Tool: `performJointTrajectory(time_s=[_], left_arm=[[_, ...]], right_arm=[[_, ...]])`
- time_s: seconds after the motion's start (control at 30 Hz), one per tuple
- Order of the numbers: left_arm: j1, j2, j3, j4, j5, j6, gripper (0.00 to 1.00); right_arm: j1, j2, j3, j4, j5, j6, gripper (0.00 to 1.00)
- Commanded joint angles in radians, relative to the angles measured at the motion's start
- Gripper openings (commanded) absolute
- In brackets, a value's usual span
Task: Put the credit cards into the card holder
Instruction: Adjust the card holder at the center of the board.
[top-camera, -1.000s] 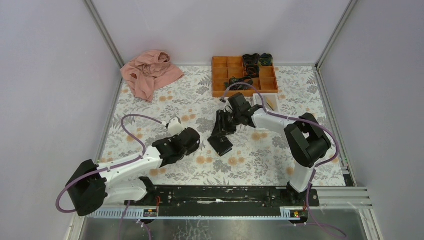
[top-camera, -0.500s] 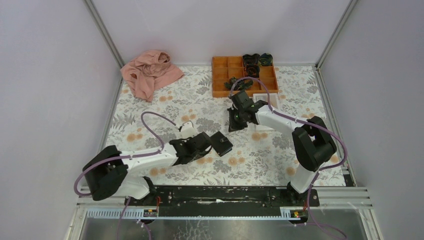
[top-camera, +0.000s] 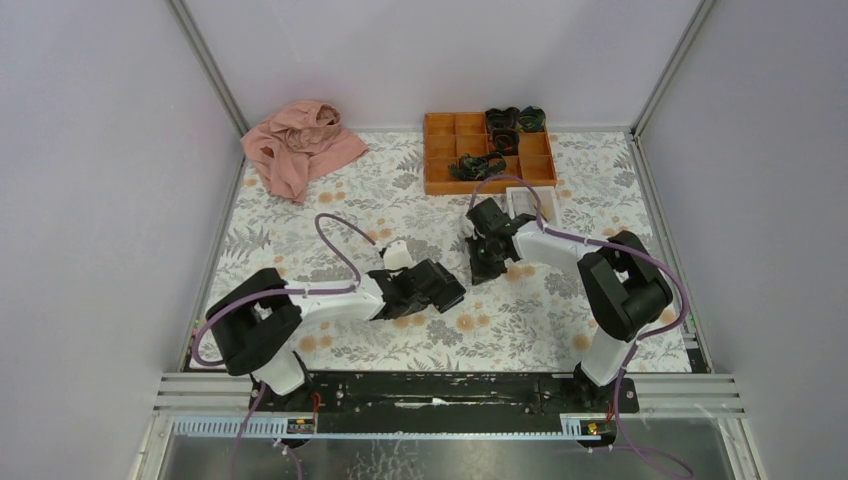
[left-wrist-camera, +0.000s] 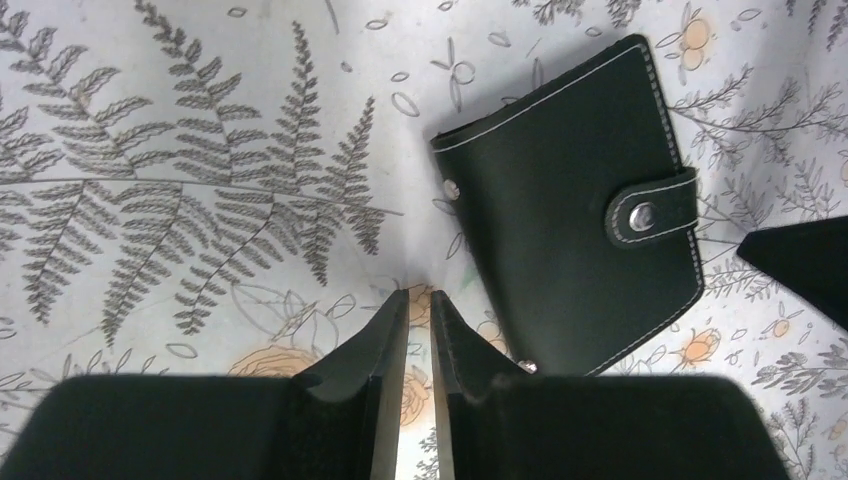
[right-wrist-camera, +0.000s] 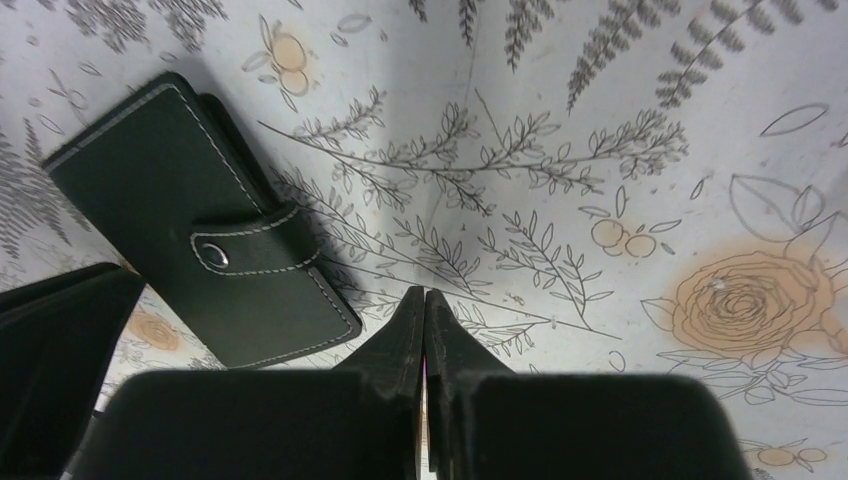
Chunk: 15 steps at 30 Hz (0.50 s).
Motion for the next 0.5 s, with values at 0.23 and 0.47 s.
performJointTrajectory(time_s=[0.23, 0.47], left_arm=[[0.018, 0.061, 0.050, 0.040, -0.014, 0.043, 0.21], [0.056, 0.050, 0.046, 0.041, -0.028, 0.051, 0.22]], right_arm=[[0.085, -0.016, -0.056, 0.043, -0.031, 0.052, 0.00], [0.147, -0.029, -0.063, 0.042, -0.011, 0.094, 0.00]])
